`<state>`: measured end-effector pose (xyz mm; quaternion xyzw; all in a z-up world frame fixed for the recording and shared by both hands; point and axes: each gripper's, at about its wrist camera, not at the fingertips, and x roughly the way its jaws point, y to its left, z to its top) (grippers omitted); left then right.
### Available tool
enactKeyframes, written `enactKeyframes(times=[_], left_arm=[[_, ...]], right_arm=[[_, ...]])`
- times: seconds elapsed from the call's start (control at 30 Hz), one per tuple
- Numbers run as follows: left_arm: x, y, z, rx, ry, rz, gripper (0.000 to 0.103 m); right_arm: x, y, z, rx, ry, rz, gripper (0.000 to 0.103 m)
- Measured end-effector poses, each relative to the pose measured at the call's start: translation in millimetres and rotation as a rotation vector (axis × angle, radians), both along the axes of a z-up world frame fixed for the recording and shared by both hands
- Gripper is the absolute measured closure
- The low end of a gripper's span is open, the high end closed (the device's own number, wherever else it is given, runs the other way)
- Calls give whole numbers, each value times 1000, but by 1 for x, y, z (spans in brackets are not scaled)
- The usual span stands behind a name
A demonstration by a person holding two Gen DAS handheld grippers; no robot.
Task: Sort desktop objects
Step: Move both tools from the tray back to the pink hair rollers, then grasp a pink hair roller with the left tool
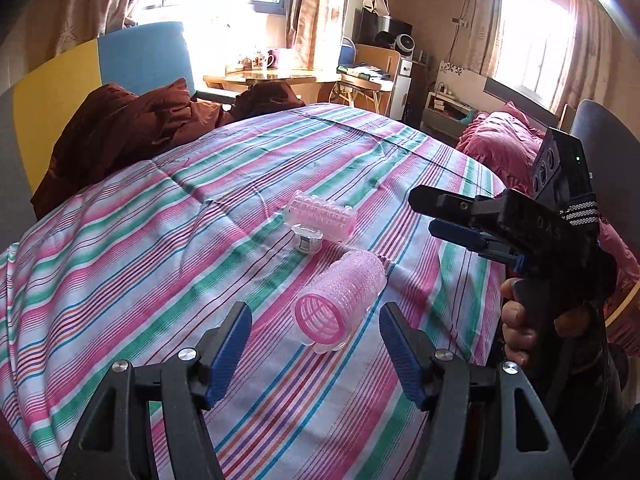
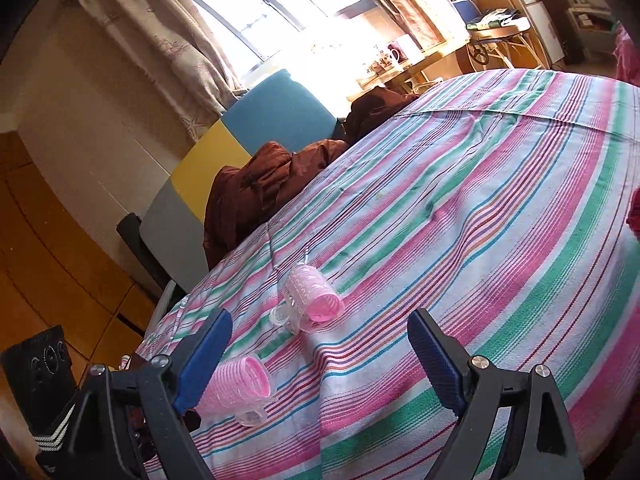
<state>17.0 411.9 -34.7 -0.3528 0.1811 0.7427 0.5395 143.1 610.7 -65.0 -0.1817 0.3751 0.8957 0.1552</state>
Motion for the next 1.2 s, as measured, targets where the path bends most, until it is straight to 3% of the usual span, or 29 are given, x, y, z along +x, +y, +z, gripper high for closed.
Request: enactKeyframes(times=[0.23, 0.37, 0.5, 0.63, 0.8, 0.97, 1.1, 1.2], left_arm=[[-3, 24, -13, -17, -8, -17, 35], [-8, 35, -20, -9, -52, -33, 35], [-13, 33, -24, 14, -101, -52, 56], [-20, 21, -22, 39, -148, -57, 63], [-41, -10, -26, 69, -266, 19, 63], [-66, -36, -30, 62, -273, 163, 65], [-71, -49, -28, 65, -243, 213, 64], [-64, -45, -23, 67, -233, 186, 59]], right_arm=[[-1, 6, -3, -6, -12, -7, 12], [-7, 7, -3, -1, -23, -3, 12], [-15, 10, -1, 12, -36, -3, 12], [-30, 8, 1, 41, -60, 24, 12], [-62, -3, 3, 101, -124, 96, 12], [-97, -9, -1, 171, -251, 123, 12], [-110, -11, -1, 122, -237, 183, 12], [-106, -12, 4, 86, -184, 173, 12]])
